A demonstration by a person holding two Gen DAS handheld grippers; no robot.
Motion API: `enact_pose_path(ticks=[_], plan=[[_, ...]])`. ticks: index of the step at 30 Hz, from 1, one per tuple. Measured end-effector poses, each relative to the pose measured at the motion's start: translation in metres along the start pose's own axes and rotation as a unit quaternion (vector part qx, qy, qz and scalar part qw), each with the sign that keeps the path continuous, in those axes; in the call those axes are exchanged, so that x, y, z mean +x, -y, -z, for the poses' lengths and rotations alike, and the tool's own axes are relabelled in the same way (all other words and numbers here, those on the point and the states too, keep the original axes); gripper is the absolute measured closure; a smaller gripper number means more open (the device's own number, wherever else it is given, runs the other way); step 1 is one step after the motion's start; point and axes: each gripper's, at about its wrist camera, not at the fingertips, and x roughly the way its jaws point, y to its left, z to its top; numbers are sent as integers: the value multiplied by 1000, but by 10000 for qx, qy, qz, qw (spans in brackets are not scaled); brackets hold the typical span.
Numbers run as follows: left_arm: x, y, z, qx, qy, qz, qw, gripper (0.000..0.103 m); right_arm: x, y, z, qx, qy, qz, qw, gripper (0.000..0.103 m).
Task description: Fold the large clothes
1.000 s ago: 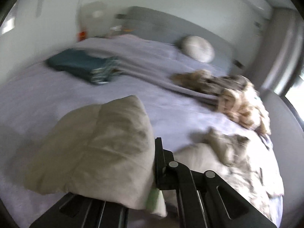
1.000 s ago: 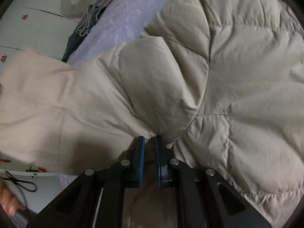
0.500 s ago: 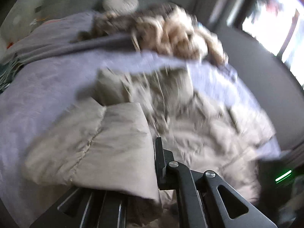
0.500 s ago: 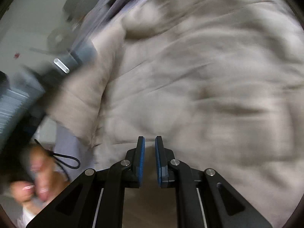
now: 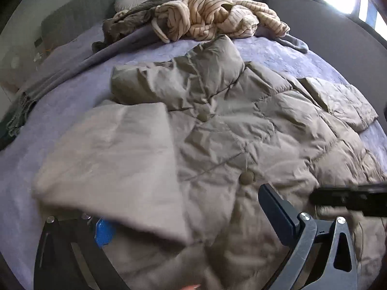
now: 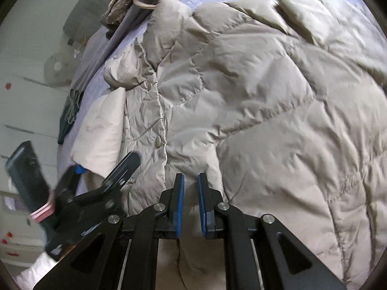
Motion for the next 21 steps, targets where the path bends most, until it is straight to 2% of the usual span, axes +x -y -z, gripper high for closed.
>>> enact_pose_path(ticks=[2,3,4,5,6,8,10,12,13,15,16,17,18,19,20,21], plan=[[-21,-21,3,-273,150,109,9995,0,-6,-7,5,-307,-11,180,9994,84],[-34,-36,8,-491,223,110,9985,0,-9,-11,8,-452,-1,250,9987,69],[-41,-55,7,-672,262,88,9974,0,-12,-20,8,-652,31,339,9973,47],[-45,-70,9,-849,285,85,9959,0,-15,-30,8,-880,99,395,9953,39],[-52,-91,12,-1098,293,120,9934,0,-17,-40,9,-1097,170,426,9929,35],[-54,-135,14,-1680,280,248,9851,0,-17,-69,11,-1696,274,569,9835,35],[-47,-185,22,-2450,221,350,9686,0,-9,-104,16,-2396,356,802,9669,34],[-29,-229,32,-3204,99,667,9449,0,2,-134,23,-2994,436,1068,9471,34],[-17,-251,39,-3573,8,896,9297,1,11,-150,29,-3327,491,1220,9338,34],[6,-272,48,-3951,-189,1271,9096,8,27,-173,38,-3832,555,1466,9103,34],[14,-276,51,-4046,-250,1454,9025,11,35,-184,44,-4083,575,1556,8977,34],[24,-280,54,-4144,-333,1724,8930,17,38,-191,49,-4247,593,1631,8885,34],[34,-282,56,-4235,-409,1956,8836,44,46,-200,53,-4428,613,1756,8771,34],[44,-282,57,-4344,-505,2134,8736,60,55,-208,56,-4591,654,1902,8653,34],[49,-282,58,-4389,-536,2192,8697,75,62,-214,58,-4729,707,2047,8541,34],[46,-282,57,-4378,-430,2049,8743,81,67,-220,61,-4840,764,2179,8440,34]])
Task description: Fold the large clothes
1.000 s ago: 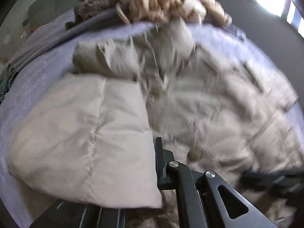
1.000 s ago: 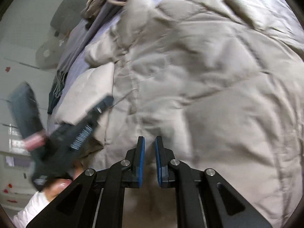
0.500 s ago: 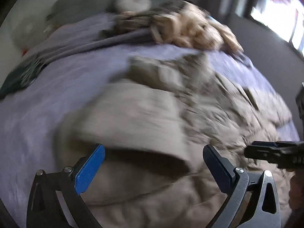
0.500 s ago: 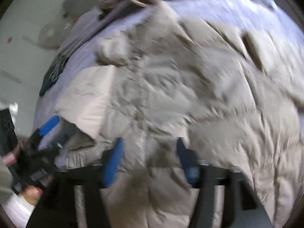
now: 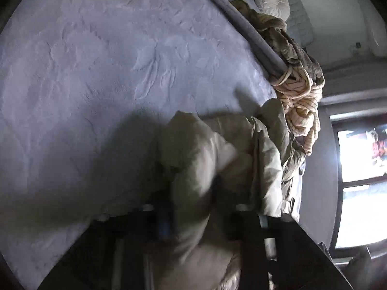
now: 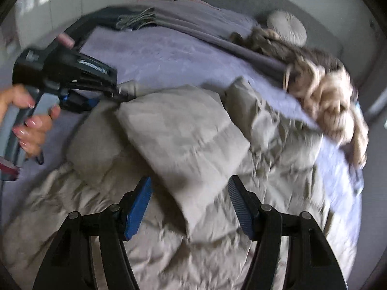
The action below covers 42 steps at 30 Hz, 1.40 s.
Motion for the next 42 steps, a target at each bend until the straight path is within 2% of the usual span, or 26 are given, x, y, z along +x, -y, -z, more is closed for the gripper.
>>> enact_pose_path(ticks=[2,3,5,6,7,8,9,11,13,14,16,18,20,21,23,24,27,29,31,32,33,36,38,40,41,42], plan=[[-15,16,6,534,484,-582,9957,86,8,-14,-7,-346,17,385,9987,34],[-23,29,11,944,735,-1014,9876,86,14,-19,-10,-525,1,572,9970,34],[-27,45,16,1544,932,-1575,9709,92,27,-22,-9,-715,-33,816,9941,34],[-28,49,16,1682,930,-1668,9671,92,29,-20,-9,-713,-51,885,9935,37],[-28,50,16,1808,889,-1730,9641,92,31,-14,-8,-592,-34,969,9935,63],[-26,50,15,1858,842,-1784,9626,92,32,-4,-6,-339,-62,994,9945,83],[-25,49,15,1869,824,-1827,9617,92,31,5,-6,-46,-121,984,9951,98],[-17,50,12,1844,795,-1898,9611,92,29,38,4,808,-197,810,9932,98],[-9,47,12,1826,761,-1969,9603,92,29,74,22,1724,-320,578,9828,98],[-4,49,13,1835,746,-2012,9593,92,30,95,35,2291,-383,298,9722,98],[4,48,18,1947,705,-2177,9538,92,40,123,62,3262,-546,-250,9434,98],[12,50,21,2067,686,-2341,9475,92,55,151,99,4446,-746,-910,8880,97],[15,53,22,2139,692,-2478,9424,92,60,167,127,5171,-710,-1341,8424,97],[14,53,21,2130,704,-2540,9408,92,58,174,138,5418,-662,-1474,8248,97],[9,55,19,2049,796,-2594,9404,92,50,183,152,5650,-612,-1566,8078,94],[3,58,19,2013,878,-2629,9395,92,45,186,156,5681,-598,-1544,8061,90],[-20,66,20,2004,1070,-2674,9364,92,21,204,172,5740,-551,-1164,8087,89],[-40,71,25,2045,1190,-2558,9373,92,4,217,184,5850,-479,-753,8061,89],[-53,76,35,2131,1215,-2455,9378,92,-10,227,188,5894,-299,-594,8051,89],[-56,78,43,2216,1165,-2392,9381,92,-13,233,186,5837,-211,-606,8094,89],[-55,80,51,2297,1081,-2358,9381,92,-10,239,178,5698,-144,-695,8187,89],[-38,80,71,2385,788,-2380,9382,92,11,246,141,5101,-5,-1117,8529,89],[-23,75,81,2312,680,-2527,9370,92,30,241,121,4739,-119,-1181,8725,89],[-7,61,88,2159,646,-2796,9333,92,53,229,117,4548,-500,-1106,8823,89],[-2,55,89,2094,618,-2841,9336,92,59,224,122,4548,-709,-1010,8820,90],[2,50,90,2052,600,-2851,9344,92,68,219,131,4621,-902,-1006,8765,94]])
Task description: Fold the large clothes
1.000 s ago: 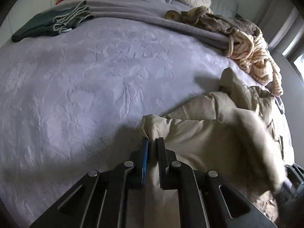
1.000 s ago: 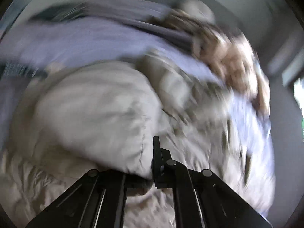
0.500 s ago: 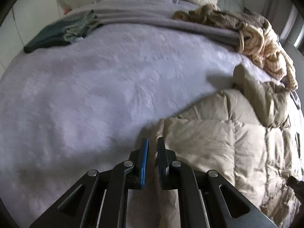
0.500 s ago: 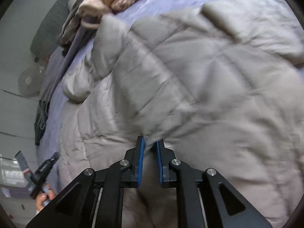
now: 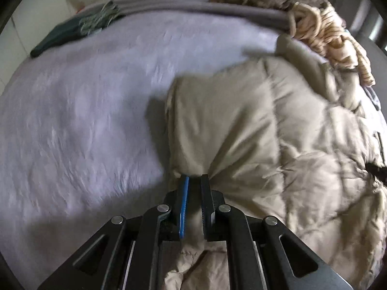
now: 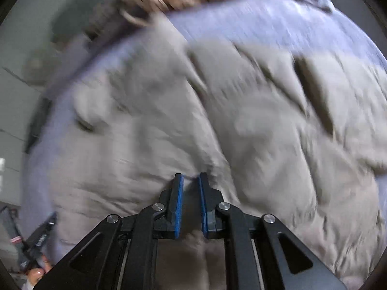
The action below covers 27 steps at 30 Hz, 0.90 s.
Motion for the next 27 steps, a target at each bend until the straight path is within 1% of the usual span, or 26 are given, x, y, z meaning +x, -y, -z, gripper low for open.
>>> enact_pose_path(ticks=[3,7,9,10,11,12,15,17,19,23,24,25,26,27], plan=[[6,-3,-1,38,-25,-61,10000,92,-3,10,12,13,138,-272,9995,95],[-4,2,-7,93,-92,-230,9996,92,-19,21,12,169,157,-324,9992,94],[-15,6,-9,124,-54,-220,9997,92,-33,32,16,377,179,-186,9990,87],[-22,11,-7,146,-32,-188,9997,92,-37,37,16,491,168,-233,9984,87],[-27,15,-7,174,-14,-152,9997,92,-40,44,16,637,129,-383,9972,86],[-33,20,-6,222,6,-117,9997,92,-44,50,20,755,80,-487,9959,83],[-49,42,1,370,-2,-77,9993,92,-52,63,31,857,-5,-598,9945,69],[-56,55,5,382,37,-97,9992,92,-59,72,40,884,-43,-661,9939,65],[-61,68,11,332,69,-33,9994,92,-64,81,49,950,-105,-711,9929,56],[-68,106,23,406,-66,200,9990,92,-76,103,65,1112,-158,-780,9906,55],[-68,116,26,475,-114,237,9985,86,-78,109,65,1164,-153,-802,9898,55],[-67,125,28,551,-163,252,9980,68,-81,116,67,1207,-140,-814,9892,54],[-66,135,30,624,-220,208,9976,4,-84,123,66,1238,-120,-811,9889,54],[-67,142,32,645,-184,79,9977,2,-88,129,66,1256,-89,-803,9888,51]])
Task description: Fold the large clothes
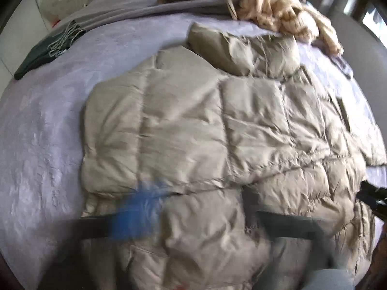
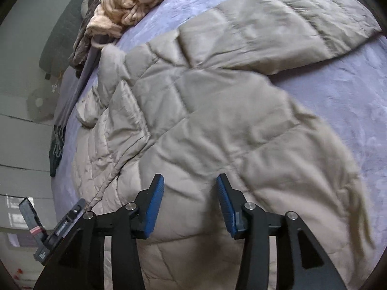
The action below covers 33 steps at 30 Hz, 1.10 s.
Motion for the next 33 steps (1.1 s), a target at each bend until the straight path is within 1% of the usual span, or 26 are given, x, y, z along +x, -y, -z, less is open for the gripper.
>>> enact_pose_path(ticks=[1,2,3,6,9,11,12,16,18,20,23,26,28,29,30,33], plan=[[-3,8,1,41,146,-106,9998,1,-4,5,-2,10,27,1,10000,48],[-3,18,1,157,173,-77,9997,1,-8,10,-4,22,51,9,10000,47],[-2,27,0,241,159,-43,9996,1,-12,17,-7,46,85,12,10000,47],[2,50,-5,287,50,6,9996,1,-23,38,-18,157,184,46,9997,46],[10,70,-9,313,-111,159,9993,1,-35,61,-28,302,310,94,9990,34],[15,87,-10,398,-223,264,9986,1,-43,78,-36,437,405,54,9982,22],[13,95,-10,453,-233,269,9983,1,-48,89,-41,516,492,7,9975,14],[13,127,-7,628,-240,64,9977,1,-62,127,-58,825,796,-141,9933,12],[13,139,-8,677,-227,57,9974,1,-67,146,-66,1040,990,-169,9895,12],[13,153,-9,709,-221,86,9972,1,-71,163,-73,1194,1141,-65,9863,12],[14,168,-12,725,-225,155,9970,1,-71,181,-84,1367,1271,-47,9824,12],[16,183,-14,795,-230,180,9964,1,-73,201,-99,1599,1401,-218,9769,12],[17,193,-14,842,-265,211,9959,1,-74,218,-112,1859,1509,-435,9699,11],[18,197,-15,858,-284,231,9956,1,-73,224,-118,1977,1544,-514,9667,7],[19,202,-15,873,-296,265,9954,1,-72,231,-124,2106,1563,-652,9628,0],[19,211,-15,923,-302,294,9948,1,-67,243,-146,2385,1618,-974,9526,0]])
